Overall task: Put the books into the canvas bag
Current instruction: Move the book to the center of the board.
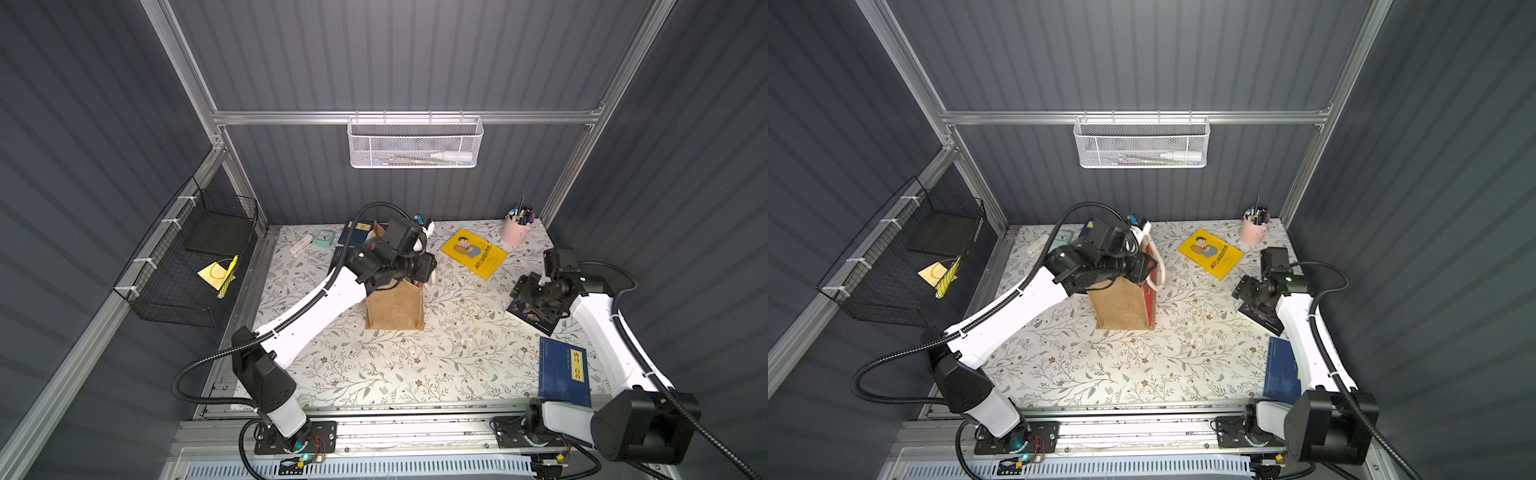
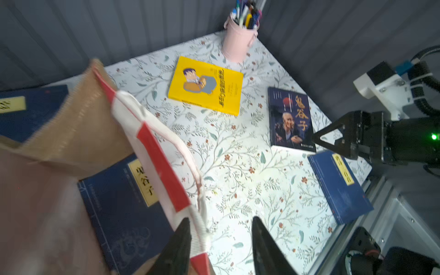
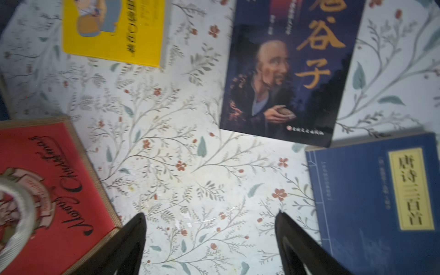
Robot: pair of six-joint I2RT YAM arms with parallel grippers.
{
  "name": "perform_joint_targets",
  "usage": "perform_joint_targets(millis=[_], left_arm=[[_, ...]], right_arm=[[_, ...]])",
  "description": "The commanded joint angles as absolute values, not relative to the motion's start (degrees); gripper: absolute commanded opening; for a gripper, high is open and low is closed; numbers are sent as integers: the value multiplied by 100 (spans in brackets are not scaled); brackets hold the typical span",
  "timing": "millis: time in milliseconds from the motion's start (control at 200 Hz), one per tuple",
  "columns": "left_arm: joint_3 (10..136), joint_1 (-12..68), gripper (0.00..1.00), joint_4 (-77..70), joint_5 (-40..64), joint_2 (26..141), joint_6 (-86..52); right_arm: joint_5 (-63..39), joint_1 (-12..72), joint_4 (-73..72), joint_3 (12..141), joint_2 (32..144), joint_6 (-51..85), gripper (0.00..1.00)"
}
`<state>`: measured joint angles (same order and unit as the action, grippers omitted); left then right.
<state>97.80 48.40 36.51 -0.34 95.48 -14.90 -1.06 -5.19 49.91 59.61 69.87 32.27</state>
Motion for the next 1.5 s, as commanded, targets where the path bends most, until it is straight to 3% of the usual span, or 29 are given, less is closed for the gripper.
perform_joint_targets(millis=[0, 395, 615, 700, 986, 1211, 1351, 1496], left_arm=[[9569, 5062, 43, 3448, -108, 9753, -1343], [9385, 5358, 45, 3151, 545, 10139, -1262], [9122, 5353, 46, 3190, 418, 9912, -1049], [9041, 5359, 47, 3182, 404, 9857, -1048], [8862, 5358, 49, 3199, 294, 9717, -1143], [8855, 5348, 54, 3260, 143, 9818, -1152], [8917, 5323, 62, 3329, 192, 10116, -1311], [8980, 5309, 64, 3201, 551, 10561, -1644]], right_arm=[[114, -972, 4813, 5419, 6751, 3548, 88], [-81, -2594, 3889, 3715, 6715, 4042, 87], [-743, -2648, 3060, 3284, 7438, 4292, 79], [-922, -2295, 2775, 3185, 7722, 4529, 77], [-287, 88, 2566, 3313, 7871, 5645, 76], [-559, 1207, 2433, 3661, 8069, 6041, 76], [-597, 1441, 2870, 4077, 7941, 5783, 78], [-451, 1149, 3726, 4461, 7567, 5205, 82]])
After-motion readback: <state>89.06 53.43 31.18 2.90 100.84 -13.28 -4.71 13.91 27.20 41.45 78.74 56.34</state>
